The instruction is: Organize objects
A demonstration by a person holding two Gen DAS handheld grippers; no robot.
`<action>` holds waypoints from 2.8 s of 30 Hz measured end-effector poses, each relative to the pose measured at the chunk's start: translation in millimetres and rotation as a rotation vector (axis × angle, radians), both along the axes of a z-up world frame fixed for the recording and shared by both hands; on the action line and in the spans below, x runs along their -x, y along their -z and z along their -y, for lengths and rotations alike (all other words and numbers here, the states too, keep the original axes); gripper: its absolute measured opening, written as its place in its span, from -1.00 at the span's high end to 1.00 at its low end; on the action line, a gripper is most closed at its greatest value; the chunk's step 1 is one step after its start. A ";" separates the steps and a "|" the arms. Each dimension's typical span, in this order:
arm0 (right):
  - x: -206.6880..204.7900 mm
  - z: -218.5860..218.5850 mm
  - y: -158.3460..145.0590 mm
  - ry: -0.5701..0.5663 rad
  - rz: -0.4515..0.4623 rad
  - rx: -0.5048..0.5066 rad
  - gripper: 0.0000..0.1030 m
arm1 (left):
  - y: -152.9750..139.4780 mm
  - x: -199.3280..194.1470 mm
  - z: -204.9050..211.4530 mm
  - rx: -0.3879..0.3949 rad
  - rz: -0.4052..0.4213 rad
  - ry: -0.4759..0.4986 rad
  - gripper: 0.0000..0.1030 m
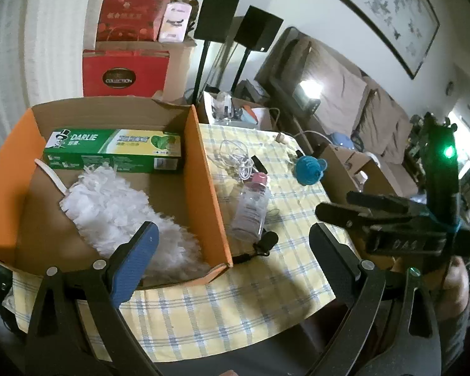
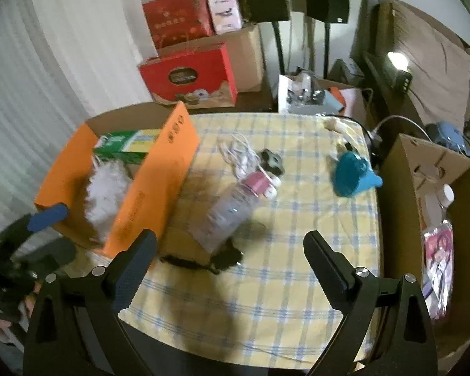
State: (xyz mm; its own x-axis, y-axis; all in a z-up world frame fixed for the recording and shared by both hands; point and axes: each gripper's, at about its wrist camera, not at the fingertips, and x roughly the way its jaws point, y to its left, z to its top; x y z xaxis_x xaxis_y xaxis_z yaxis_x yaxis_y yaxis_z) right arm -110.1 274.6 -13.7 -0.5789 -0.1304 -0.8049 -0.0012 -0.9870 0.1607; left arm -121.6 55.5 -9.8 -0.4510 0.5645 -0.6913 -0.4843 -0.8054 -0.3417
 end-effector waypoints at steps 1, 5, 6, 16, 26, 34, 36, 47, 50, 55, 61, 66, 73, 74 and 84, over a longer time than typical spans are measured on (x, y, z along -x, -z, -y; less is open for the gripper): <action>-2.4 -1.8 4.3 0.010 0.003 -0.005 -0.87 | 0.2 -0.9 -1.0 -0.002 0.000 0.001 -0.87; -6.6 -5.6 21.5 0.023 0.021 -0.007 -0.85 | 1.5 -2.5 -3.2 -0.002 0.004 0.006 -0.87; -7.3 -6.1 26.4 0.026 0.025 -0.014 -0.78 | 1.7 -2.6 -3.7 -0.002 0.004 0.009 -0.87; -2.5 -14.7 55.6 0.037 0.055 0.019 -0.34 | 5.6 2.6 -5.7 0.007 0.018 0.021 -0.87; 9.5 53.8 69.5 -0.221 0.060 -0.015 0.17 | 11.6 8.5 1.1 0.010 0.048 0.017 -0.87; 25.7 81.2 90.4 -0.389 0.097 -0.077 0.37 | 14.6 17.5 21.2 0.003 0.066 -0.011 -0.87; 27.1 84.5 91.7 -0.424 0.103 -0.092 0.38 | 15.2 19.4 24.4 -0.001 0.070 -0.016 -0.87; 23.7 107.1 107.6 -0.610 0.118 -0.236 0.39 | 20.0 25.8 32.7 -0.010 0.090 -0.019 -0.87; 24.8 107.7 108.8 -0.619 0.112 -0.225 0.41 | 22.0 27.6 34.2 -0.020 0.103 -0.020 -0.87; 22.5 109.6 109.1 -0.638 0.107 -0.202 0.70 | 24.0 26.7 33.0 -0.019 0.113 -0.015 -0.87; 23.2 98.1 106.9 -0.557 0.122 -0.109 0.81 | 22.8 25.1 29.8 -0.015 0.113 -0.004 -0.87; 12.9 71.5 90.3 -0.455 0.065 0.044 0.81 | 17.3 24.9 26.5 -0.009 0.099 0.010 -0.87; -8.5 33.1 42.7 -0.324 -0.047 0.187 0.81 | 5.5 27.1 11.9 0.006 0.086 0.040 -0.87; -8.8 28.6 36.2 -0.307 -0.063 0.188 0.81 | 4.0 27.2 9.9 0.008 0.085 0.043 -0.87; -17.8 -13.7 9.1 -0.176 -0.142 0.228 0.82 | -16.6 44.1 -34.6 0.046 0.085 0.132 -0.87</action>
